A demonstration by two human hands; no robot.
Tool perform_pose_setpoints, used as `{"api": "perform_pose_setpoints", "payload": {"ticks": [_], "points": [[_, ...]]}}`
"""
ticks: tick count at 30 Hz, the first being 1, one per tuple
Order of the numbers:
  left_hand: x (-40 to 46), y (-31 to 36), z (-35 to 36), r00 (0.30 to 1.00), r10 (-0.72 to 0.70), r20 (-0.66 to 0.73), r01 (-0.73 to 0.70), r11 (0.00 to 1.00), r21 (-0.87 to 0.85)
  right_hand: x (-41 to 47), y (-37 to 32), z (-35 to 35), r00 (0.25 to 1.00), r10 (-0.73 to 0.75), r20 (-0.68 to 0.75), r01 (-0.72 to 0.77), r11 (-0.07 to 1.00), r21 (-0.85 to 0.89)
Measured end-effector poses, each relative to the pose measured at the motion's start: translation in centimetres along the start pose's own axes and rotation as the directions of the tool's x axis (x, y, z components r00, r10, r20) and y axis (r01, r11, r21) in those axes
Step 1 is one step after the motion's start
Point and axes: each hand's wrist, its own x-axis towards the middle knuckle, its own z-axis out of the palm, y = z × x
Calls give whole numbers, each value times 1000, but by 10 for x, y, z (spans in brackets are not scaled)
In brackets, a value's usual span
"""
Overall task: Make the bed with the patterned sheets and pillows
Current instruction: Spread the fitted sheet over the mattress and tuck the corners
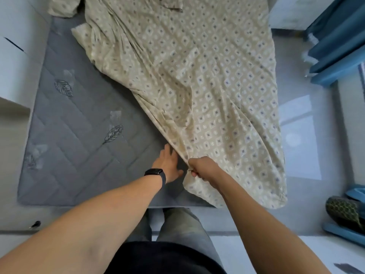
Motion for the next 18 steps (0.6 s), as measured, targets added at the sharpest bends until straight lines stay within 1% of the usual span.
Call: {"api": "perform_pose_setpoints", "payload": {"ticks": [2, 5, 6, 11, 15, 17, 18], "points": [[-9, 6, -7, 988, 14, -151, -14, 1000, 0, -16, 0, -9, 999, -13, 43, 13, 1000, -17], [-17, 13, -22, 966, 28, -256, -35, 999, -21, -36, -4, -12, 995, -25, 94, 24, 1000, 17], [-19, 16, -28, 958, 38, -286, -47, 999, -24, -43, -8, -11, 995, -37, 91, 34, 999, 35], [-40, 21, -46, 899, 88, -429, -127, 990, -65, -57, -10, -7, 997, -78, 28, 76, 993, 93], [-54, 18, -52, 806, 201, -557, -281, 958, -61, -61, -12, -3, 995, -100, 3, 99, 992, 80], [-59, 14, -55, 794, 226, -565, -314, 947, -62, -61, -12, -4, 990, -116, -75, 120, 991, 62], [-62, 11, -57, 800, 227, -556, -314, 947, -64, -60, -12, -4, 981, -131, -145, 142, 987, 73]]}}
